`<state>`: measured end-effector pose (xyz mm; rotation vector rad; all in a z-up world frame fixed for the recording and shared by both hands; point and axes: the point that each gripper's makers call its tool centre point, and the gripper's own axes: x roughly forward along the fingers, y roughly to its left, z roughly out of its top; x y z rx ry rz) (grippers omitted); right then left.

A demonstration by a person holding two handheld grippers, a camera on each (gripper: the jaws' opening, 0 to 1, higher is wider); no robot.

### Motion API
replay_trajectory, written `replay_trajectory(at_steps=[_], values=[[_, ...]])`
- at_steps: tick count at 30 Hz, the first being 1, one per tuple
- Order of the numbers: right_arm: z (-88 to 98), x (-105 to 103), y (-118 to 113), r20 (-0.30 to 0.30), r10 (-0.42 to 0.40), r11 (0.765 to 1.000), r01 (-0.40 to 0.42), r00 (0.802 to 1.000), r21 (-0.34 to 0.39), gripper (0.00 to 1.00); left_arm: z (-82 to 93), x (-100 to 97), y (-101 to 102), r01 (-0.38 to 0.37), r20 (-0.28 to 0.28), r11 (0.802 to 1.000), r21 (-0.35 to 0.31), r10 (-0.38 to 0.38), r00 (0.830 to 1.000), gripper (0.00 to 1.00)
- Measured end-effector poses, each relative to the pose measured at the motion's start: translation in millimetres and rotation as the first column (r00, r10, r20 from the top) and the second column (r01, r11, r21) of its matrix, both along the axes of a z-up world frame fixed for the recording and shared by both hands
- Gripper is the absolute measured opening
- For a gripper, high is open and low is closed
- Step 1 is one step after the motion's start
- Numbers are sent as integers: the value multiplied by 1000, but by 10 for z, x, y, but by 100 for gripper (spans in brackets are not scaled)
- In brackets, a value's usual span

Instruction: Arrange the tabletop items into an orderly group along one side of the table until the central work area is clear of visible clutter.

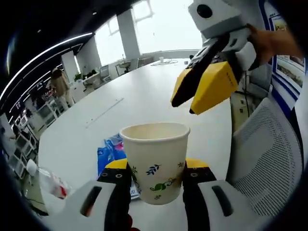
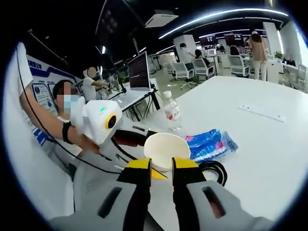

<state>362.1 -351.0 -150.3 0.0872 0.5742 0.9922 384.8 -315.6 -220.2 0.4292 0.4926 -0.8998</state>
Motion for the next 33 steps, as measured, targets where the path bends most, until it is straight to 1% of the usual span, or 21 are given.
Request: replay_trajectory(at_steps=[5, 8, 14, 20, 28, 30, 33], values=[[11, 23, -148, -14, -52, 998, 52, 999, 28, 15, -5, 106, 123, -66, -13, 997, -33, 66, 998, 41], [-10, 18, -209, -21, -71, 997, 71, 997, 30, 15, 4, 181, 205, -99, -7, 994, -40, 98, 995, 41], [-44, 21, -363, -51, -136, 988, 139, 989, 62, 19, -9, 351, 382, -179, -12, 982, -63, 179, 984, 41], [-90, 26, -469, -66, -169, 983, 173, 983, 56, 22, -26, 489, 532, -233, -11, 970, -72, 233, 972, 41], [-130, 12, -530, -85, -189, 980, 194, 978, 54, 22, -51, 750, 753, -324, -13, 941, -95, 324, 946, 40], [-162, -9, -550, -94, -191, 980, 196, 977, 47, 22, -85, 843, 821, -352, -14, 931, -102, 352, 936, 40], [-192, -34, -578, -104, -196, 979, 201, 975, 39, 22, -122, 930, 890, -382, -19, 917, -110, 382, 924, 40]])
